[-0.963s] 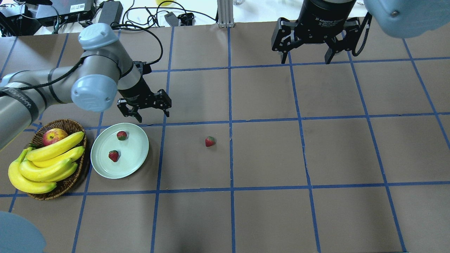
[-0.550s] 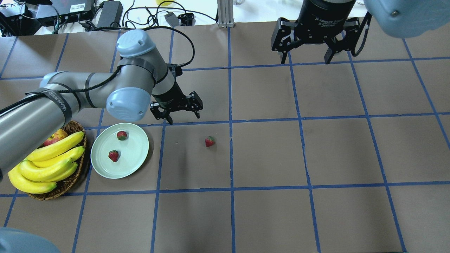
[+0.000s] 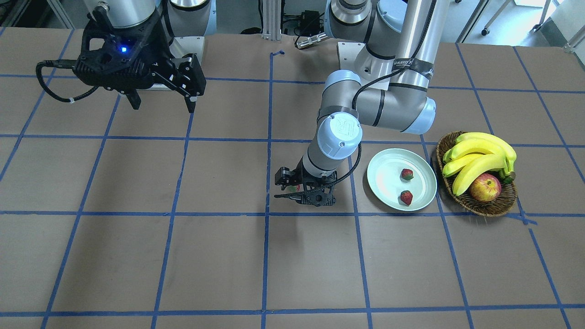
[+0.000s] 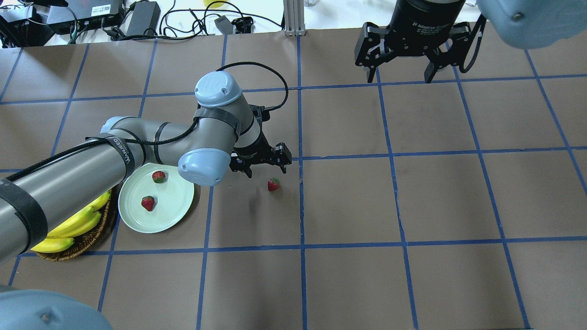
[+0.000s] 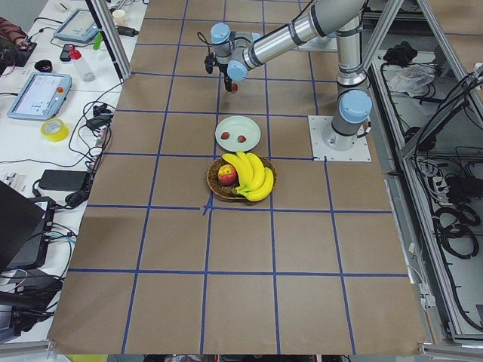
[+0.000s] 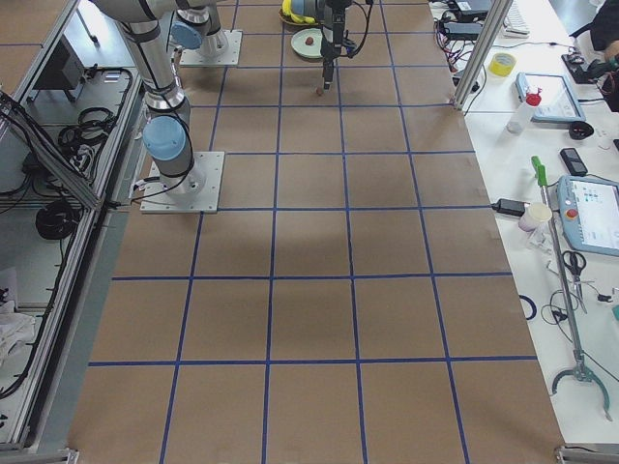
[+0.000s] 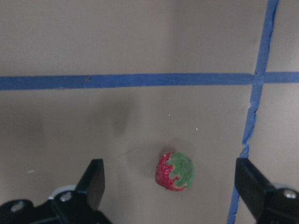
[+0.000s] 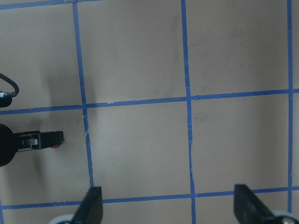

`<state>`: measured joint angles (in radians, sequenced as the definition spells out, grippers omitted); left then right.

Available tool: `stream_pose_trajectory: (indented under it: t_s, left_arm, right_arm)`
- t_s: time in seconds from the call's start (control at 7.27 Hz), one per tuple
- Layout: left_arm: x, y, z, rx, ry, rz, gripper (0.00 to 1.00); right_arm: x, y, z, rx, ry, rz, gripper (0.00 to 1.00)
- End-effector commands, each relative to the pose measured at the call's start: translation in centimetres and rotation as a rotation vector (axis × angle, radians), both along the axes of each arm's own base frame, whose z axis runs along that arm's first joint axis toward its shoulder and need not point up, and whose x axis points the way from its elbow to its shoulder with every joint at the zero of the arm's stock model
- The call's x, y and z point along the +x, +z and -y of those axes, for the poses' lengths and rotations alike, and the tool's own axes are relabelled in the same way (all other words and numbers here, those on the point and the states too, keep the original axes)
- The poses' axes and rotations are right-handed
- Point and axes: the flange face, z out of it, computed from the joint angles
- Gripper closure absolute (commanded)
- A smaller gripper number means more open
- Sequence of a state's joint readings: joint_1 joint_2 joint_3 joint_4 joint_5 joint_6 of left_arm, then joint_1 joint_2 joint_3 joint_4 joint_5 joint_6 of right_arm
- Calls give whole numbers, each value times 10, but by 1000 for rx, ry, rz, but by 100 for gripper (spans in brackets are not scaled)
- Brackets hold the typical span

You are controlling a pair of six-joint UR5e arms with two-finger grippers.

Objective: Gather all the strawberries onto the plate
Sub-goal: 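Lower the left gripper and grasp the last strawberry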

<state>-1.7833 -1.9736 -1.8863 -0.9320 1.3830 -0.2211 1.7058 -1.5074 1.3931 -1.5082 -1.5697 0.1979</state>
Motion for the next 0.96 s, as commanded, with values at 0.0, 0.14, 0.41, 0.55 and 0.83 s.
stream_pose_trajectory:
  t_s: [0.0, 0.14, 0.41, 0.55, 0.83]
  left_arm:
    - [-3, -15, -5, 36, 5, -22, 8]
    - [-4, -20, -7, 51, 7, -23, 24]
    - [-4, -27, -15, 76, 21, -16, 89]
    - [-4, -27, -15, 81, 38, -11, 100]
    - [-4, -18, -6, 59, 43, -19, 100]
  right_arm:
    - [0, -1, 0, 2, 0, -1, 0]
    - [0, -1, -1, 4, 0, 1, 0]
    - [0, -1, -1, 6, 0, 1, 0]
    - [0, -1, -1, 6, 0, 1, 0]
    - [0, -1, -1, 6, 3, 1, 0]
